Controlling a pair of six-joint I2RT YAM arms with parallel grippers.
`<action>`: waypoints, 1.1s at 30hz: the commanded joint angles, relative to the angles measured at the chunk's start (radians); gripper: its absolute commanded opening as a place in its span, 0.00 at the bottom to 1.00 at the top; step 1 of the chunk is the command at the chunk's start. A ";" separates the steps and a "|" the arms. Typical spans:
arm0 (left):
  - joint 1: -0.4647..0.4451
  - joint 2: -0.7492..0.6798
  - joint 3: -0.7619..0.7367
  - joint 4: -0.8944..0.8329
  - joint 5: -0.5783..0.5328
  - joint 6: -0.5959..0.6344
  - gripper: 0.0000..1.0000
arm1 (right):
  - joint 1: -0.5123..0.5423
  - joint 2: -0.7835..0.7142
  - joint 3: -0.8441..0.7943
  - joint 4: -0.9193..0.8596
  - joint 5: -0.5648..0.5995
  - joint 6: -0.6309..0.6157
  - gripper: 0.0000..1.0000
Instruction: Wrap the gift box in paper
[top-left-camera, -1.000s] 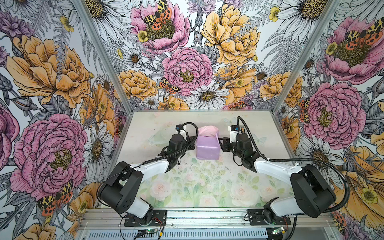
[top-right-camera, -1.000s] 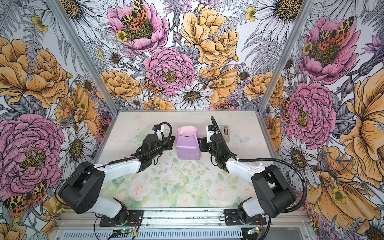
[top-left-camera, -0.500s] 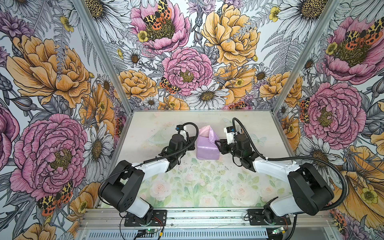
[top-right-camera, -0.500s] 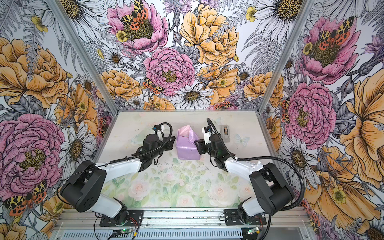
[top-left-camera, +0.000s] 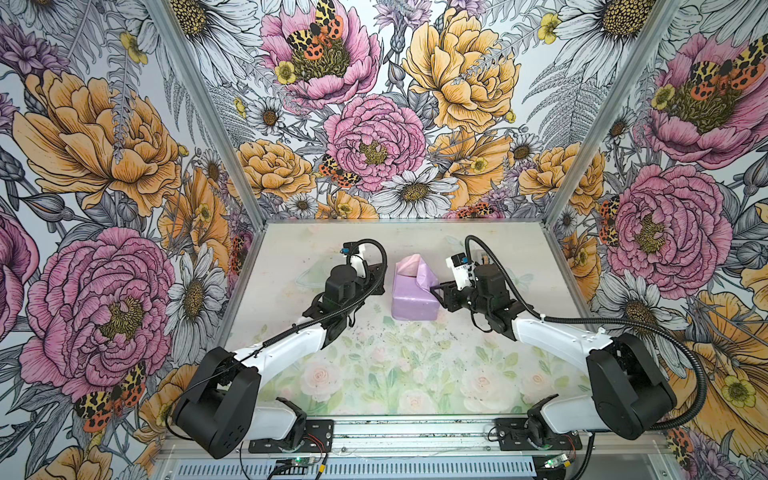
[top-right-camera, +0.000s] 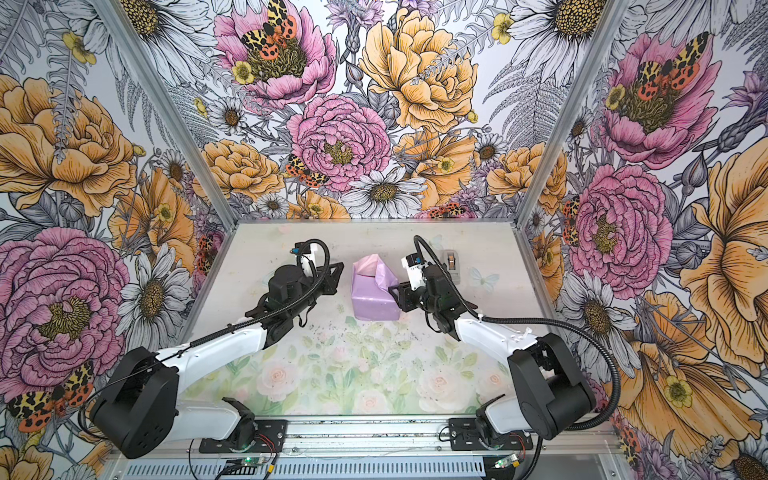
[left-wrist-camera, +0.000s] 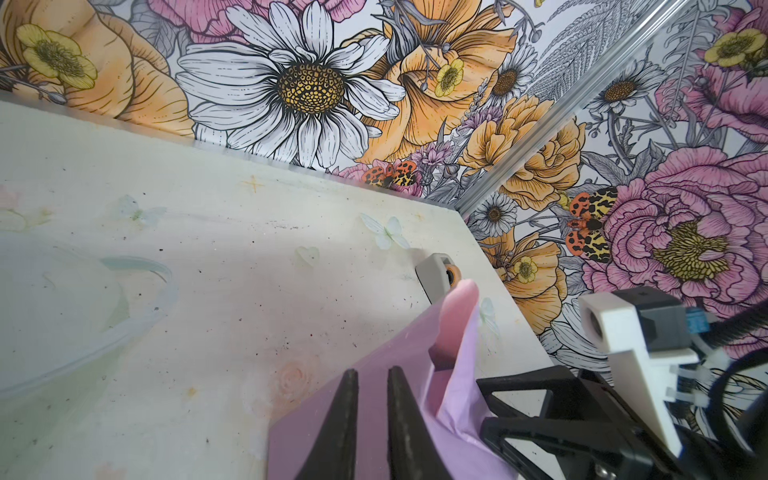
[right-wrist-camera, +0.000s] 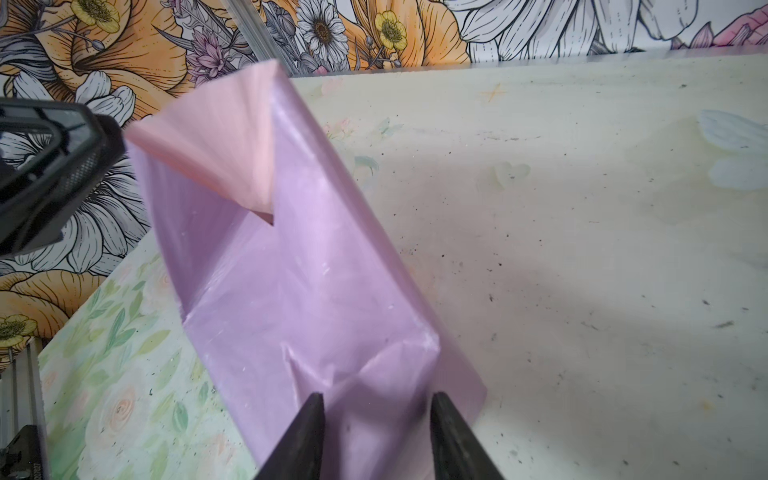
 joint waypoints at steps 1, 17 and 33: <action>0.001 0.005 -0.015 -0.041 -0.019 0.027 0.16 | -0.027 -0.067 0.010 0.011 0.024 0.004 0.45; 0.006 0.023 -0.021 -0.034 -0.024 0.027 0.16 | -0.054 0.156 0.168 0.064 0.105 -0.022 0.43; 0.006 0.033 -0.023 -0.033 -0.020 0.023 0.16 | 0.001 0.159 0.142 0.034 0.051 -0.081 0.44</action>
